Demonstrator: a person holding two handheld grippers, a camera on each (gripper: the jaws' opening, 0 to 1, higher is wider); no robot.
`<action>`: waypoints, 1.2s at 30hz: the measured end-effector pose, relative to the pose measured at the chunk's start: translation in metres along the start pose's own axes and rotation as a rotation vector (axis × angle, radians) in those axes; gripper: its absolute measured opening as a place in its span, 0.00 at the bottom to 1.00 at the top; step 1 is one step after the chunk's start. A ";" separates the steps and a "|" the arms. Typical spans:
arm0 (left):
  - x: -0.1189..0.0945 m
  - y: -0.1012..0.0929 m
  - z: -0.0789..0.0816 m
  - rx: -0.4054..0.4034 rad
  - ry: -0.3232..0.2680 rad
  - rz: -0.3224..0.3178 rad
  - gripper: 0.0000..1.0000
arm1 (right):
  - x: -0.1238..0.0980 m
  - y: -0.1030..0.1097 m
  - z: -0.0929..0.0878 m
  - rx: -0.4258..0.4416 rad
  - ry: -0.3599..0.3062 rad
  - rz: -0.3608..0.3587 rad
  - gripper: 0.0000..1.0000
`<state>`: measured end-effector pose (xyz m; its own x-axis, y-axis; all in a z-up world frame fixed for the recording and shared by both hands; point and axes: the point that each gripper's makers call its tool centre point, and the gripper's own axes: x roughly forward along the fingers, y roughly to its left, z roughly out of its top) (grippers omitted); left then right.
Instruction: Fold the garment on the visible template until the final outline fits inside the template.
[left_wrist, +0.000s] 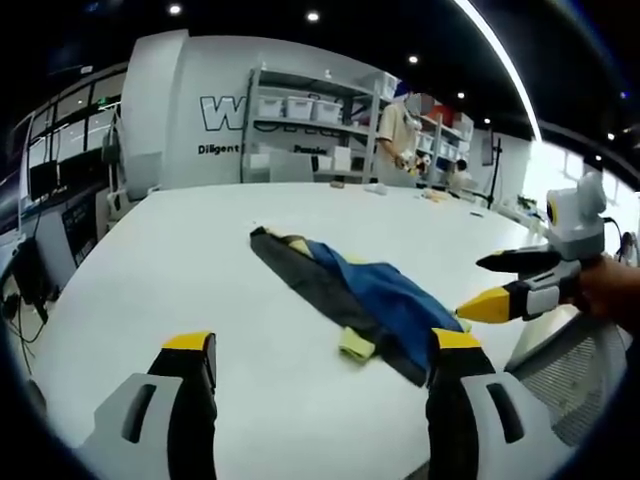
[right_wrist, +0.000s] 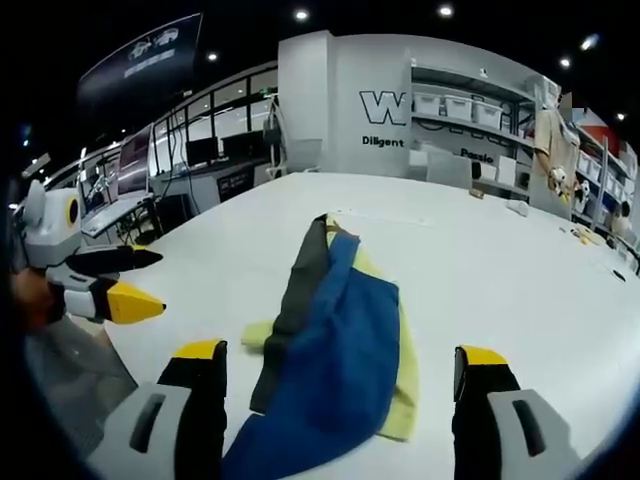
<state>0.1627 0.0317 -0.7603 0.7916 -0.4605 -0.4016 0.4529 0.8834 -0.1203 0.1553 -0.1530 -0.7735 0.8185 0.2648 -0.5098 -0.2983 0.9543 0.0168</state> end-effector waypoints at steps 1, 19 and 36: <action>0.001 -0.001 0.001 0.001 -0.003 -0.002 0.82 | 0.001 0.000 0.001 -0.003 0.000 0.000 0.97; 0.043 0.005 0.021 0.028 -0.007 -0.020 0.77 | 0.038 -0.005 0.037 -0.059 -0.006 0.022 0.95; 0.104 0.017 0.041 0.051 0.003 -0.030 0.73 | 0.090 -0.014 0.051 -0.085 0.030 0.036 0.92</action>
<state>0.2694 -0.0044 -0.7668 0.7764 -0.4862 -0.4009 0.4967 0.8637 -0.0857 0.2586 -0.1352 -0.7757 0.7918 0.2931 -0.5358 -0.3690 0.9287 -0.0373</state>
